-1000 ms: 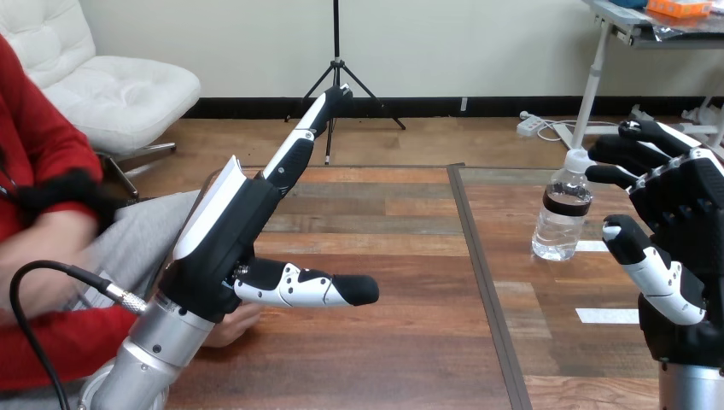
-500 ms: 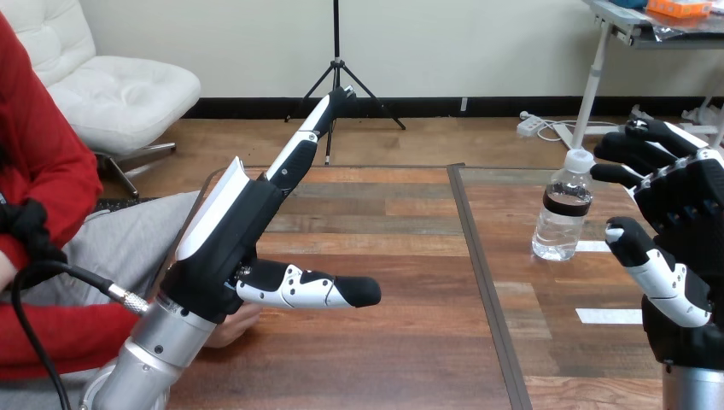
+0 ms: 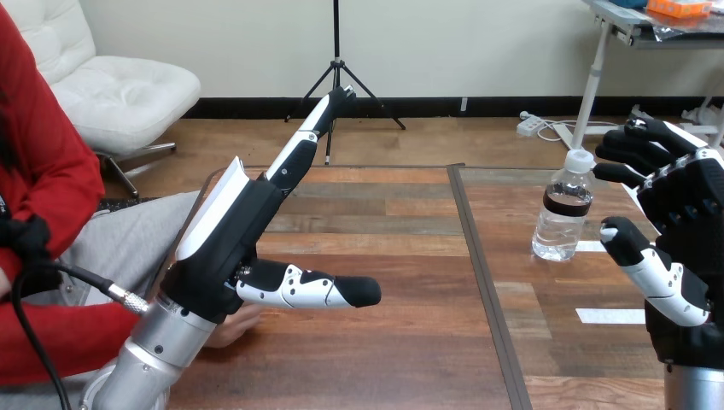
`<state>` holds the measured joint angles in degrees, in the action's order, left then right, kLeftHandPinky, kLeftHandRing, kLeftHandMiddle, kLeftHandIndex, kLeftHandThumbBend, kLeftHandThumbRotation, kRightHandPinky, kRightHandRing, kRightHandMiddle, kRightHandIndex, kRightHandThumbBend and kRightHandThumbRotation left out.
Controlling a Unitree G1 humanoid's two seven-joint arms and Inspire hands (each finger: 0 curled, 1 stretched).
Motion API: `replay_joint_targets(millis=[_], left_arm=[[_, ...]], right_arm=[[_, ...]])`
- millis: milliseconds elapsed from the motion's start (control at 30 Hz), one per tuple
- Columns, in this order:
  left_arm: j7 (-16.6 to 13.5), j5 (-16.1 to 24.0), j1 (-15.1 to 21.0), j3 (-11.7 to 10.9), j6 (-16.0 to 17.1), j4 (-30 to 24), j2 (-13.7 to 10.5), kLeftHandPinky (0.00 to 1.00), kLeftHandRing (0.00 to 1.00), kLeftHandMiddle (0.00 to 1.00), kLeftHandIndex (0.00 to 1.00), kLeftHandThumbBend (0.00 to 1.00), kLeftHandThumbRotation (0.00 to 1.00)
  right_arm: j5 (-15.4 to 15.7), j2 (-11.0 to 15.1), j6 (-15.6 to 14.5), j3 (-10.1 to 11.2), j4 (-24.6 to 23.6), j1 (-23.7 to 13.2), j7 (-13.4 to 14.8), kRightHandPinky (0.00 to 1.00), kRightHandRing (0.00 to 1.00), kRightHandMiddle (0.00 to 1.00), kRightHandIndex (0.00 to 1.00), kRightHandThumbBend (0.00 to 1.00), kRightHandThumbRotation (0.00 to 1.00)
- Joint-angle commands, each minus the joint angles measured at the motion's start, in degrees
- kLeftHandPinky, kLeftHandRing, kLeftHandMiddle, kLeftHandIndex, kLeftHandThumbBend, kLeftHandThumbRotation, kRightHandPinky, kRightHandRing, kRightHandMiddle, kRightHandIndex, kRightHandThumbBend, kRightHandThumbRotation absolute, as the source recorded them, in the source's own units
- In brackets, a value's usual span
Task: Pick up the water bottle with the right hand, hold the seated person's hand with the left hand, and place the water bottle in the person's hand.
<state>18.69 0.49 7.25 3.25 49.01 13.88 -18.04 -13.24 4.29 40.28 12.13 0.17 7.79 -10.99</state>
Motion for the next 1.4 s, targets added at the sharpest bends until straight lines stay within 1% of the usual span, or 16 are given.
replay_joint_targets(millis=[0,167,467,600,667,867,967,1133,1367], left_arm=[[-0.5,-0.1,2.7,-0.6,-0.2,-0.7,0.2,1.0,1.0,1.0,1.0,1.0,0.56],[-0.5,-0.1,2.6,-0.6,-0.5,-0.8,0.2,1.0,1.0,1.0,1.0,1.0,0.56],[-0.8,0.5,2.4,-0.8,-0.7,-1.0,0.2,1.0,1.0,1.0,1.0,1.0,0.56],[-0.6,0.3,2.3,-0.7,-0.7,-1.1,0.1,1.0,1.0,1.0,1.0,1.0,0.56],[-0.6,0.2,2.3,-0.7,-0.7,-1.1,0.1,1.0,1.0,1.0,1.0,1.0,0.56],[-0.4,-0.1,2.3,-0.7,-0.5,-1.1,0.1,1.0,1.0,1.0,1.0,1.0,0.55],[-0.4,-0.4,2.4,-0.6,-0.3,-0.9,0.2,1.0,1.0,1.0,1.0,1.0,0.55],[-0.8,0.0,2.4,-0.8,0.1,-0.8,0.3,1.0,1.0,1.0,1.0,1.0,0.54],[-0.9,0.1,2.4,-0.9,0.2,-0.6,0.4,1.0,1.0,1.0,1.0,1.0,0.55]], right_arm=[[1.0,0.4,0.4,0.6,-1.0,-3.3,1.1,0.68,0.72,0.71,0.72,1.0,0.46],[2.0,0.4,0.2,0.9,-0.6,-3.8,2.4,0.69,0.73,0.72,0.73,1.0,0.46],[5.3,0.1,-1.6,1.5,0.5,-5.2,6.6,0.7,0.77,0.75,0.75,1.0,0.46],[8.1,0.5,-1.9,2.3,2.5,-6.6,9.1,0.71,0.78,0.78,0.78,1.0,0.47],[8.9,0.7,-1.8,2.5,3.5,-7.1,9.9,0.72,0.79,0.79,0.79,1.0,0.49],[8.5,1.8,-1.5,2.8,7.3,-9.2,10.2,0.77,0.84,0.84,0.84,1.0,0.5],[8.9,2.3,-1.3,3.0,9.0,-10.1,10.5,0.78,0.85,0.85,0.86,1.0,0.5],[11.0,3.0,-2.3,3.4,10.9,-11.4,12.2,0.8,0.86,0.85,0.88,1.0,0.51],[11.8,3.9,-3.2,3.5,13.1,-12.9,13.2,0.83,0.87,0.85,0.88,1.0,0.51]])
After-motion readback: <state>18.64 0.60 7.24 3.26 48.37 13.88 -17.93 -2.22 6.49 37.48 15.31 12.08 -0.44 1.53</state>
